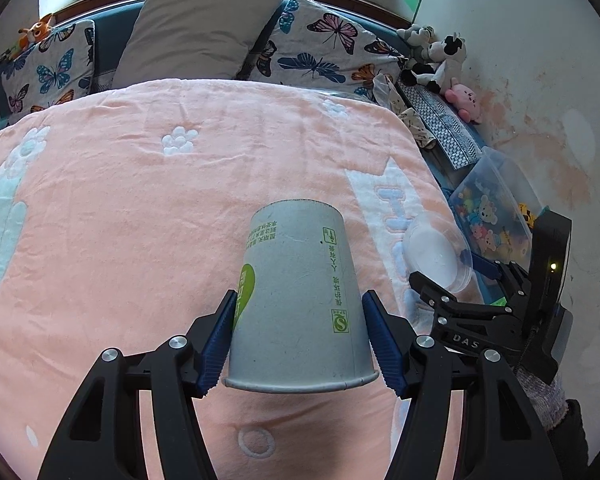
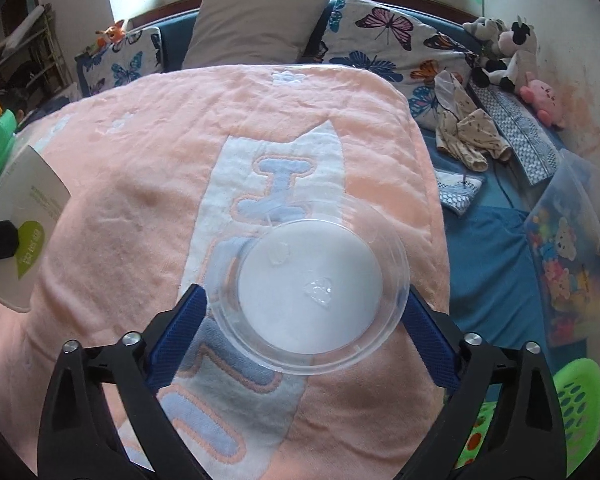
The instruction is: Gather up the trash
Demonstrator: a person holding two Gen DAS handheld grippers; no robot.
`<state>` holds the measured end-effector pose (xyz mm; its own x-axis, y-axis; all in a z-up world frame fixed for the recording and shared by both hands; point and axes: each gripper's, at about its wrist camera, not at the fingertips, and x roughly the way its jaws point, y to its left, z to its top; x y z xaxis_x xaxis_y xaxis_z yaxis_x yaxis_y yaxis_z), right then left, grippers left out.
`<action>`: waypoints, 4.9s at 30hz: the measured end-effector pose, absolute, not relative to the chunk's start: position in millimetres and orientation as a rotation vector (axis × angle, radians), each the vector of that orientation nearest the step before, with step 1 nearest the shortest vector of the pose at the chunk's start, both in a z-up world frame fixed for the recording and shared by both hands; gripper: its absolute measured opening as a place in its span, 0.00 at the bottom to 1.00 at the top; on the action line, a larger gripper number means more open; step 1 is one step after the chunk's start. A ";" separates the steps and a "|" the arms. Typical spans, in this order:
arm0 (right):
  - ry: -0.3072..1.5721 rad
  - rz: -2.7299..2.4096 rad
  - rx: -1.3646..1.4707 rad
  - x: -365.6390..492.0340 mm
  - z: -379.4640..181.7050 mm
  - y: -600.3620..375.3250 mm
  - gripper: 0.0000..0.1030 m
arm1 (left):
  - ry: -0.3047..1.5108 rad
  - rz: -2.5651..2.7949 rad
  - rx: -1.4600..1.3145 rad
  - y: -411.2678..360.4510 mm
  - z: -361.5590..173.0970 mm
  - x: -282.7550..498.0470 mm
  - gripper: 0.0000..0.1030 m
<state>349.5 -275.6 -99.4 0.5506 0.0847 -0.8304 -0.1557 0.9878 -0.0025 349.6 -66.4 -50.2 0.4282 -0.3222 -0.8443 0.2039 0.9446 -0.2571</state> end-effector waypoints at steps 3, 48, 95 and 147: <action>0.966 0.144 -0.083 345.7 -98.0 -273.2 0.88 | 1.082 -0.330 -0.125 -66.1 -51.5 348.0 0.59; 0.842 -0.007 0.094 131.3 -25.1 -363.4 0.88 | 1.031 -0.576 -0.011 -170.0 -15.5 218.4 0.59; 0.853 -0.233 0.257 52.8 -43.9 -471.9 0.93 | 1.100 -0.754 0.129 -334.6 -40.1 199.2 0.61; 0.789 -0.071 0.076 40.7 -21.0 -318.9 0.96 | 0.800 -0.430 0.126 -119.6 2.6 136.7 0.92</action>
<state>40.7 -318.9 -21.0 0.7026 -0.0357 -0.7107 0.0924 0.9949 0.0414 136.7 -119.6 2.6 0.6158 -0.3248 -0.7178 0.4190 0.9066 -0.0507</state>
